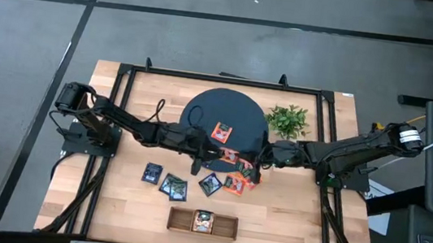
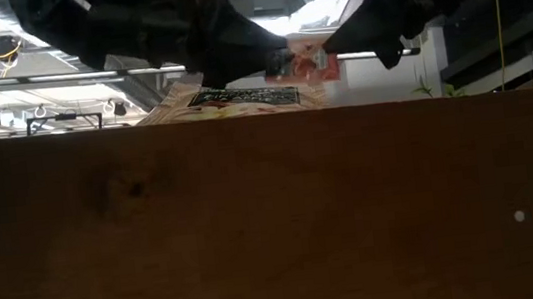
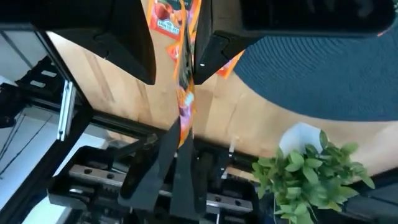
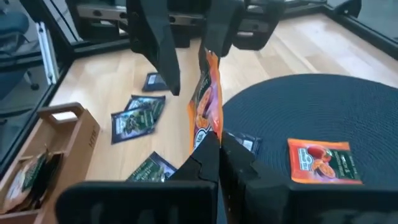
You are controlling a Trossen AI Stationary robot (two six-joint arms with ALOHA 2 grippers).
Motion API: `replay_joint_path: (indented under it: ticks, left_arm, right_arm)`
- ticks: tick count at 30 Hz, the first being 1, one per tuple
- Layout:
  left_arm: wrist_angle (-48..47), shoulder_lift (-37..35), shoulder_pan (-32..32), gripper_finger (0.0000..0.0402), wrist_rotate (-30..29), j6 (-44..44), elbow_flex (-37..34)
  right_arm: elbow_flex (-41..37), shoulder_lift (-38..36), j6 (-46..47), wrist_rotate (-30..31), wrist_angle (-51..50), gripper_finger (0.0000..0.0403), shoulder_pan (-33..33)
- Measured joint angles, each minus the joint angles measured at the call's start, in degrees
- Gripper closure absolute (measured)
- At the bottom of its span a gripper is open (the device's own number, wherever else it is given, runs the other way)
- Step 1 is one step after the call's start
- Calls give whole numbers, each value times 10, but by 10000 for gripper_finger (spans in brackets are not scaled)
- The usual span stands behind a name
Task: Pick & Place Tea
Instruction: Put the orange tea bag into the right section of the wooden organizer
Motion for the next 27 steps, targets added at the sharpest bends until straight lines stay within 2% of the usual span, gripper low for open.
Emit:
replay_joint_path:
  ticks: [14,18,24,27]
  left_arm:
    - [6,0,0,312,-30,-33,-11]
    - [6,0,0,335,-30,-33,-11]
    - [9,0,0,391,-29,-32,-11]
    - [10,0,0,396,-28,-30,-12]
  right_arm:
    - [0,0,-2,18,21,399,0]
    - [0,0,-3,18,21,398,0]
    - [0,0,-3,18,21,397,0]
    - [0,0,-3,18,21,396,0]
